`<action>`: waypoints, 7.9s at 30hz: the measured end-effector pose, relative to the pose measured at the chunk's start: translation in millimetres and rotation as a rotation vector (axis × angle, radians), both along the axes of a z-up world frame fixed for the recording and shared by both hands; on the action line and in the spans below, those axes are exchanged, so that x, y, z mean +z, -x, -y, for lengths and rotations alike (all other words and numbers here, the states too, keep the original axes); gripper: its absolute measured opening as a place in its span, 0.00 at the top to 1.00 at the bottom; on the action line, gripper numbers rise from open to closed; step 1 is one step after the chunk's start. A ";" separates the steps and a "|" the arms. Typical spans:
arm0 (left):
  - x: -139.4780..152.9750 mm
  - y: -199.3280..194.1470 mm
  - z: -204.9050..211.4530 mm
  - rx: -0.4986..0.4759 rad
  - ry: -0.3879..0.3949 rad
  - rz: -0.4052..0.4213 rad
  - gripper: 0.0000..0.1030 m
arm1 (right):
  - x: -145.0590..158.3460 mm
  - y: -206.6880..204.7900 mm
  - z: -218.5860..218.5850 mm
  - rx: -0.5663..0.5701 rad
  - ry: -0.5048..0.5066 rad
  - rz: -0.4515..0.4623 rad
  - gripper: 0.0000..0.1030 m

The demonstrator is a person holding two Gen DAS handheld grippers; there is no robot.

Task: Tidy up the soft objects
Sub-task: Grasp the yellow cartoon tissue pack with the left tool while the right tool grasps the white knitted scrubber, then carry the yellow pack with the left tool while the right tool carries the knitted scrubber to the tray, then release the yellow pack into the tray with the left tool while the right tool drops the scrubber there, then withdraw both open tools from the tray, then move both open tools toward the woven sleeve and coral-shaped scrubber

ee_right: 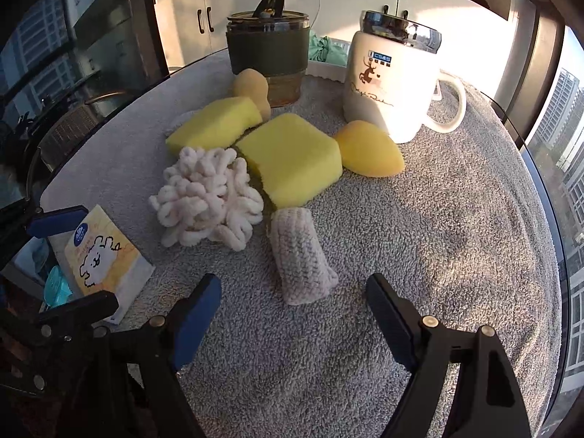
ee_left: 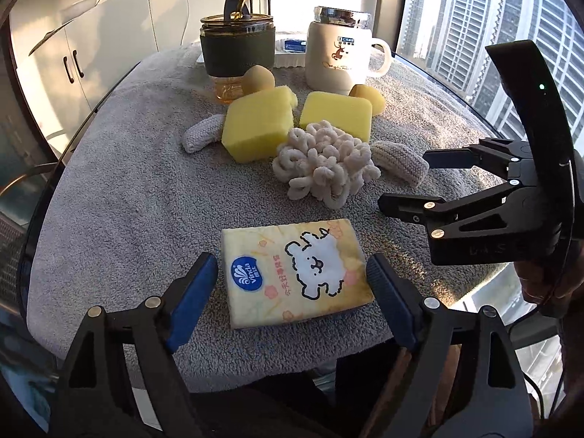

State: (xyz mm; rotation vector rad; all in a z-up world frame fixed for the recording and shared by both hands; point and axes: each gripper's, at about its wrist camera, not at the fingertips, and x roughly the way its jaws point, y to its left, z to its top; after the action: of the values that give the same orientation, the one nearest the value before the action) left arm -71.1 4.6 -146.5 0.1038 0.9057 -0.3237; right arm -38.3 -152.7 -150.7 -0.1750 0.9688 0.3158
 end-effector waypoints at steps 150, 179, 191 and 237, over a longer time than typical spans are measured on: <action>62.0 -482.5 -15.0 0.048 0.025 0.033 0.22 | 60.5 -354.0 66.2 -0.007 -0.011 -0.062 0.32; 43.1 -435.2 17.4 -0.404 0.079 -0.170 0.59 | 88.0 -304.7 111.9 -0.159 -0.076 -0.023 0.32; 79.6 -409.0 -25.1 -0.125 0.132 0.058 0.34 | 87.0 -289.9 129.0 -0.235 -0.118 -0.005 0.32; -0.9 -128.3 -114.3 0.011 -0.020 -0.003 0.34 | 17.2 -36.5 106.5 -0.351 0.052 0.000 0.27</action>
State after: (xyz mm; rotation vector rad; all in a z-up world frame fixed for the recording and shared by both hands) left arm 57.2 118.9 -147.4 0.1166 0.9118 -0.3048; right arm -1.8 -259.2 -133.4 -0.0500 0.9890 -0.0312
